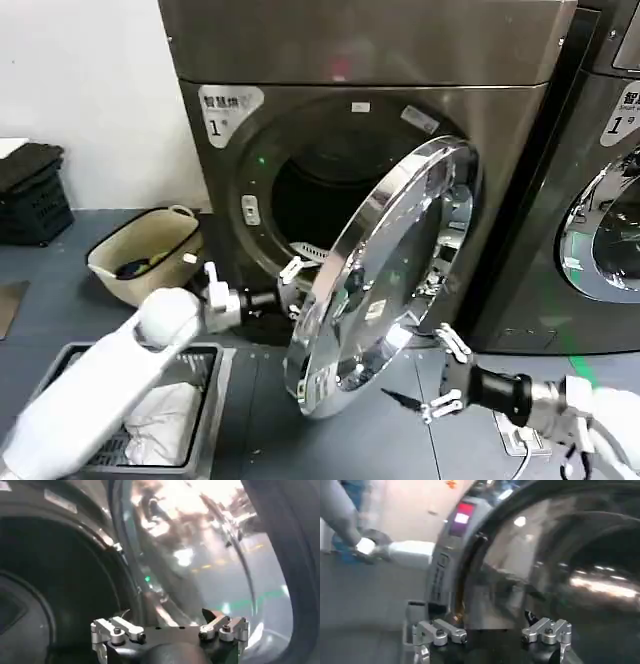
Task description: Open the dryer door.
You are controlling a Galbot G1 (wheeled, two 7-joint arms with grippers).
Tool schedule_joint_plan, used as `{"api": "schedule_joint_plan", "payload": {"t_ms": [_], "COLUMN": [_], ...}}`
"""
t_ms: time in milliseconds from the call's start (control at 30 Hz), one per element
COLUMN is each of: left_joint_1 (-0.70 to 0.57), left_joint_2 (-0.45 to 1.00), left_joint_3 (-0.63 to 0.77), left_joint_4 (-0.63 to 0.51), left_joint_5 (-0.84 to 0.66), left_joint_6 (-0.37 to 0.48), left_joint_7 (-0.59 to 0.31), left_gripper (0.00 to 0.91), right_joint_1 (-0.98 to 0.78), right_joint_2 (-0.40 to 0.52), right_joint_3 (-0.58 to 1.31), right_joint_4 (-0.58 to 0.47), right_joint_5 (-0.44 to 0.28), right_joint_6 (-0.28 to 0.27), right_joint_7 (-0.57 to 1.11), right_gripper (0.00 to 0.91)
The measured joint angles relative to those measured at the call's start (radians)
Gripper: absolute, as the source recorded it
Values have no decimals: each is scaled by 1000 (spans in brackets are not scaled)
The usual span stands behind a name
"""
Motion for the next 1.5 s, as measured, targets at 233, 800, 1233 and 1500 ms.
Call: {"api": "schedule_joint_plan", "payload": {"t_ms": [233, 800, 1233, 1500], "left_joint_1": [-29, -96, -127, -141], "left_joint_2": [-47, -192, -308, -386], "left_joint_3": [35, 116, 164, 176], "left_joint_4": [10, 69, 129, 183], "left_joint_5": [-4, 15, 73, 126], "left_joint_6": [-12, -28, -32, -37], "left_joint_7": [-1, -28, -63, -85], "left_gripper": [907, 907, 907, 907], "right_joint_1": [-200, -480, -515, -514], "right_joint_2": [141, 471, 684, 778], "right_joint_3": [223, 566, 701, 733], "right_joint_4": [13, -4, -32, -54], "right_joint_5": [0, -101, -266, -350], "right_joint_6": [61, 174, 126, 64], "right_joint_7": [37, 248, 474, 632], "right_gripper": [907, 907, 907, 907]}}
